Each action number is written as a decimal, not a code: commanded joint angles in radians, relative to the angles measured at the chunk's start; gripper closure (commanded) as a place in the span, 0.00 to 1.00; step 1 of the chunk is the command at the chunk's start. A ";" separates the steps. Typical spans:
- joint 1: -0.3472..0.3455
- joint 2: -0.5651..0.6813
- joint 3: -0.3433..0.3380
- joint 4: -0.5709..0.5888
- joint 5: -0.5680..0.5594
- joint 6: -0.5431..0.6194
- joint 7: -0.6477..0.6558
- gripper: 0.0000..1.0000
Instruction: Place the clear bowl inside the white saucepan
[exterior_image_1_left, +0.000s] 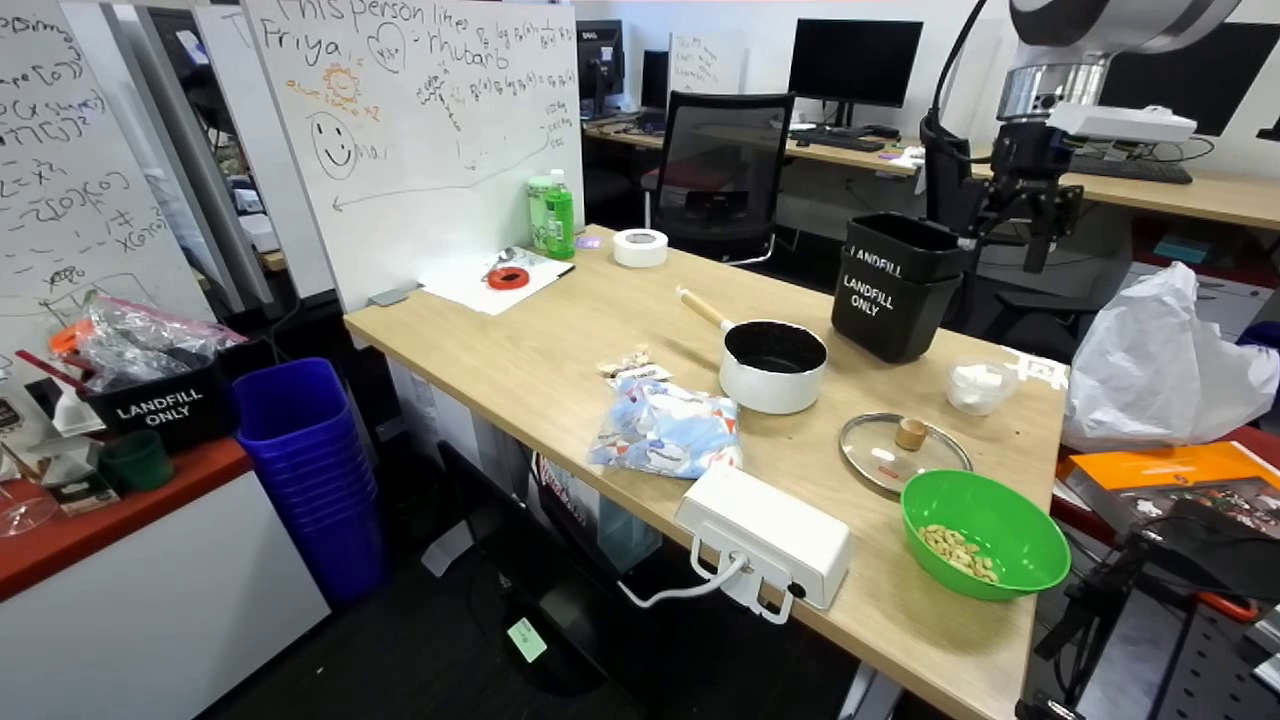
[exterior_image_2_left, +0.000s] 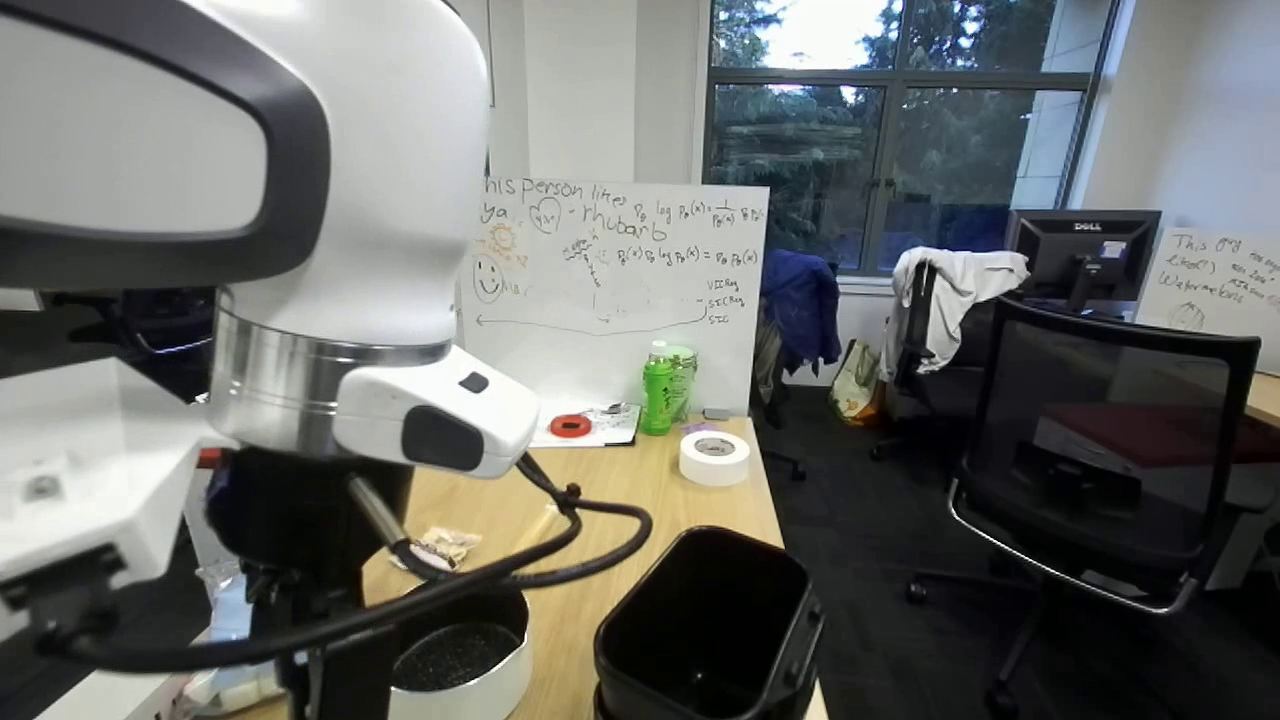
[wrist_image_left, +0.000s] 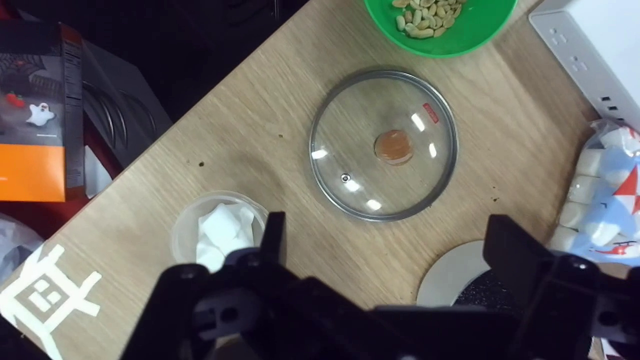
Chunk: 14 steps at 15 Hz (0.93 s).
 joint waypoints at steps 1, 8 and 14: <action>-0.018 0.001 0.018 0.006 -0.001 -0.002 0.004 0.00; -0.023 0.053 0.020 0.035 0.026 -0.028 0.013 0.00; -0.043 0.217 0.017 0.065 0.009 0.039 0.038 0.00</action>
